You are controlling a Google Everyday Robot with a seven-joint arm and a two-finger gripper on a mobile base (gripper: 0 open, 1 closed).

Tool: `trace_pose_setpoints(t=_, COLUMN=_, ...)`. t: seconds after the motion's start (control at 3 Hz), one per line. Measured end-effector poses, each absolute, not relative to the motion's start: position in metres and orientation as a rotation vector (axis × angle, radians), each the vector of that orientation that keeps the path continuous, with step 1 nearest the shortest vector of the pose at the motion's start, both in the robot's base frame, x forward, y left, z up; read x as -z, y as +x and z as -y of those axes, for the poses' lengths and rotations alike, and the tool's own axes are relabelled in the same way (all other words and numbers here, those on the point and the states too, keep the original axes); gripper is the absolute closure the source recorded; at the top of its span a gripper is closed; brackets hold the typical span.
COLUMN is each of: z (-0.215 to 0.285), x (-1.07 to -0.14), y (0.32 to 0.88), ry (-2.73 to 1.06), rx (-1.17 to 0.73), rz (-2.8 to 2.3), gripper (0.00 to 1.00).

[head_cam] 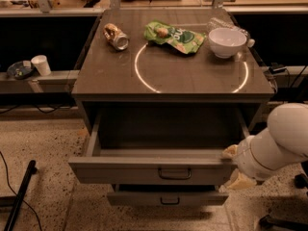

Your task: Open top drawer

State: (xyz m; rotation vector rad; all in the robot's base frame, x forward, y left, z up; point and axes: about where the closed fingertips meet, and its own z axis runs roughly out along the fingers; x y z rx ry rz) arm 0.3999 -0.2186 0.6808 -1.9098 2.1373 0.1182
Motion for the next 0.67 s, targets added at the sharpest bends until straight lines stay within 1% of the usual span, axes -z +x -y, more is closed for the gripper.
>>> trace_pose_setpoints(t=0.33, z=0.2201, x=-0.6938, y=0.3853, ry=-1.919, rx=-0.117, rz=-2.086, gripper=0.7)
trace_pose_setpoints(t=0.67, z=0.2191, x=-0.7015, y=0.3788, ry=-1.929, rx=-0.114, rz=-2.06, gripper=0.78)
